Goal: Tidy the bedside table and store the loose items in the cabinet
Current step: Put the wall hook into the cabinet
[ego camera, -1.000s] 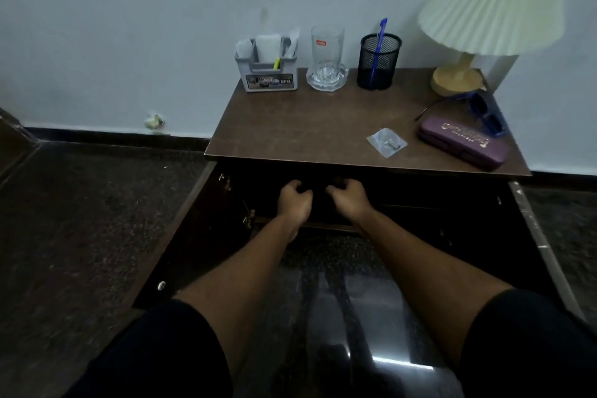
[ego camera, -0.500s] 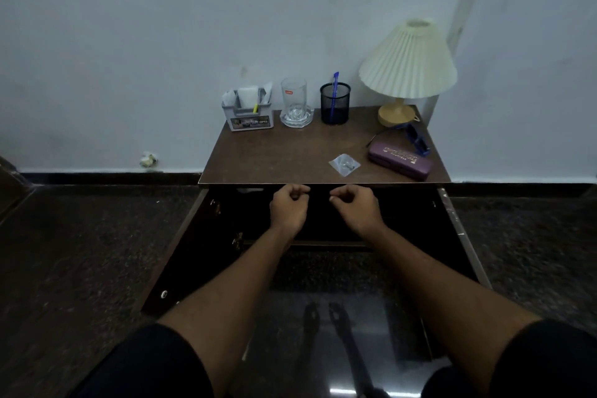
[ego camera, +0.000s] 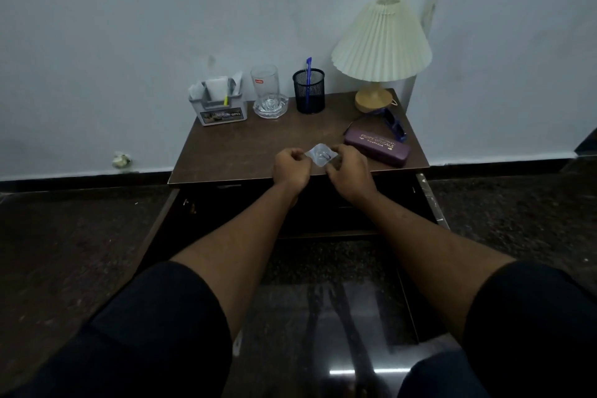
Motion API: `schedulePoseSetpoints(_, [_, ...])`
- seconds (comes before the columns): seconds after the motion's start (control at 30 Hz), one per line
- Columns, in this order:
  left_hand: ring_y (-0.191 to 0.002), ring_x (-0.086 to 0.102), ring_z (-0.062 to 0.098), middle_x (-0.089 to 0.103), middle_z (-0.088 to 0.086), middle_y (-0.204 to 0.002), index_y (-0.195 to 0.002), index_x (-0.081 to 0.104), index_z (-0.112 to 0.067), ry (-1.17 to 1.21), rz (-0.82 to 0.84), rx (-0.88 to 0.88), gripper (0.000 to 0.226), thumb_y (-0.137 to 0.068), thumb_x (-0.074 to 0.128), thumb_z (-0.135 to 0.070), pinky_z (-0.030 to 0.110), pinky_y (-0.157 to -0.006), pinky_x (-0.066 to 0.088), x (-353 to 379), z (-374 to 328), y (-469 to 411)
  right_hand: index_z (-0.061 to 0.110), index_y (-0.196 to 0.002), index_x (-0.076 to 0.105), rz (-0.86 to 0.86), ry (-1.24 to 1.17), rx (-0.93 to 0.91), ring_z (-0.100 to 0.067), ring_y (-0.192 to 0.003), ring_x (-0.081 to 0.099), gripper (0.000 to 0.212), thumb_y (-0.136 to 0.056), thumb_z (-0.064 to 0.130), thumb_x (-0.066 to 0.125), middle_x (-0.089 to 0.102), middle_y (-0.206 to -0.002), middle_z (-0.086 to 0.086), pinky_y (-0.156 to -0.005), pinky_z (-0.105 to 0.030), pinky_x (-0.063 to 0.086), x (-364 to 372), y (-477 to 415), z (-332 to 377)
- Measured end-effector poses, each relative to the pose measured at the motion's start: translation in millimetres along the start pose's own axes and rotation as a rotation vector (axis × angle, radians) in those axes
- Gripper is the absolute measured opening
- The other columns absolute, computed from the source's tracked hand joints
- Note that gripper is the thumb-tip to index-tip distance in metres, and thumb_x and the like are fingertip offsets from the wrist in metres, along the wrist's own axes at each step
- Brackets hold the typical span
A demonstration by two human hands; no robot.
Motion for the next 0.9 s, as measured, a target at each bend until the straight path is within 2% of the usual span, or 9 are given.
schedulePoseSetpoints(0.13, [-0.115, 0.063, 0.023, 0.067, 0.007, -0.123, -0.129, 0.061, -0.007, -0.051, 0.022, -0.049, 0.046, -0.085, 0.068, -0.018, 0.034, -0.103, 0.050, 13, -1, -17, 0.006, -0.135, 0.056, 0.147, 0.166, -0.099, -0.033, -0.124, 0.055, 0.045, -0.091, 0.012, 0.057, 0.058, -0.135, -0.013, -0.105, -0.046, 0.045, 22, -10, 4])
schedulePoseSetpoints(0.27, [-0.116, 0.063, 0.024, 0.066, 0.008, -0.126, -0.128, 0.062, -0.003, -0.099, 0.015, -0.063, 0.050, -0.080, 0.068, -0.018, 0.036, -0.101, 0.051, 19, 2, -29, 0.003, -0.127, 0.060, 0.169, 0.275, -0.135, -0.036, -0.117, 0.059, 0.038, -0.093, 0.019, 0.058, 0.063, -0.130, -0.017, -0.098, -0.046, 0.049, 32, -12, 2])
schedulePoseSetpoints(0.33, [-0.107, 0.067, 0.026, 0.071, 0.012, -0.113, -0.112, 0.069, -0.001, -0.120, 0.007, -0.049, 0.036, -0.079, 0.067, -0.016, 0.036, -0.092, 0.055, 21, 0, -33, 0.006, -0.117, 0.065, 0.147, 0.292, -0.143, -0.035, -0.110, 0.061, 0.030, -0.093, 0.021, 0.057, 0.067, -0.122, -0.014, -0.091, -0.043, 0.051, 33, -13, 2])
schedulePoseSetpoints(0.4, [-0.093, 0.071, 0.028, 0.073, 0.015, -0.093, -0.082, 0.069, -0.005, -0.118, 0.002, -0.039, 0.010, -0.078, 0.067, -0.014, 0.039, -0.081, 0.057, 23, -4, -35, 0.008, -0.106, 0.067, 0.136, 0.294, -0.148, -0.035, -0.104, 0.062, 0.022, -0.091, 0.021, 0.057, 0.069, -0.114, -0.013, -0.086, -0.042, 0.051, 33, -14, 1])
schedulePoseSetpoints(0.47, [-0.087, 0.071, 0.027, 0.073, 0.013, -0.086, -0.071, 0.068, -0.009, -0.114, 0.011, -0.034, 0.007, -0.078, 0.067, -0.012, 0.039, -0.077, 0.058, 25, -6, -38, 0.008, -0.105, 0.066, 0.138, 0.286, -0.154, -0.035, -0.103, 0.061, 0.021, -0.090, 0.020, 0.057, 0.069, -0.113, -0.013, -0.086, -0.042, 0.050, 32, -14, 1])
schedulePoseSetpoints(0.6, [-0.092, 0.069, 0.023, 0.073, 0.009, -0.096, -0.094, 0.073, -0.006, -0.088, -0.003, -0.044, 0.016, -0.079, 0.067, -0.008, 0.034, -0.085, 0.057, 24, -5, -37, 0.008, -0.108, 0.065, 0.141, 0.239, -0.148, -0.033, -0.106, 0.061, 0.024, -0.090, 0.020, 0.056, 0.068, -0.115, -0.012, -0.087, -0.043, 0.053, 30, -12, -1])
schedulePoseSetpoints(0.7, [-0.095, 0.069, 0.022, 0.072, 0.007, -0.102, -0.107, 0.070, -0.008, 0.001, 0.002, -0.098, 0.032, -0.075, 0.070, -0.010, 0.035, -0.090, 0.059, 22, 1, -33, 0.002, -0.124, 0.063, 0.125, 0.173, -0.146, -0.035, -0.117, 0.061, 0.036, -0.091, 0.015, 0.056, 0.065, -0.128, -0.016, -0.098, -0.044, 0.050, 24, -10, 0])
schedulePoseSetpoints(0.8, [-0.085, 0.075, 0.024, 0.077, 0.011, -0.094, -0.100, 0.073, -0.011, 0.102, 0.018, -0.132, 0.040, -0.062, 0.073, -0.023, 0.040, -0.080, 0.063, 20, 7, -28, -0.003, -0.130, 0.059, 0.119, 0.143, -0.185, -0.035, -0.124, 0.058, 0.039, -0.093, 0.010, 0.057, 0.061, -0.134, -0.020, -0.105, -0.042, 0.045, 19, -4, 9])
schedulePoseSetpoints(0.9, [-0.081, 0.076, 0.023, 0.078, 0.010, -0.087, -0.097, 0.074, -0.011, 0.175, 0.035, -0.134, 0.033, -0.066, 0.077, -0.024, 0.038, -0.075, 0.064, 16, 9, -18, -0.004, -0.127, 0.060, 0.100, 0.104, -0.220, -0.034, -0.123, 0.058, 0.037, -0.092, 0.008, 0.058, 0.062, -0.133, -0.020, -0.104, -0.038, 0.043, 14, 3, 19])
Point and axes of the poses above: each hand's wrist, its own y-axis away from the middle knuckle, its own x-axis out of the palm, z = x × y, the point moved 10 cm from there along -y, towards the middle knuckle
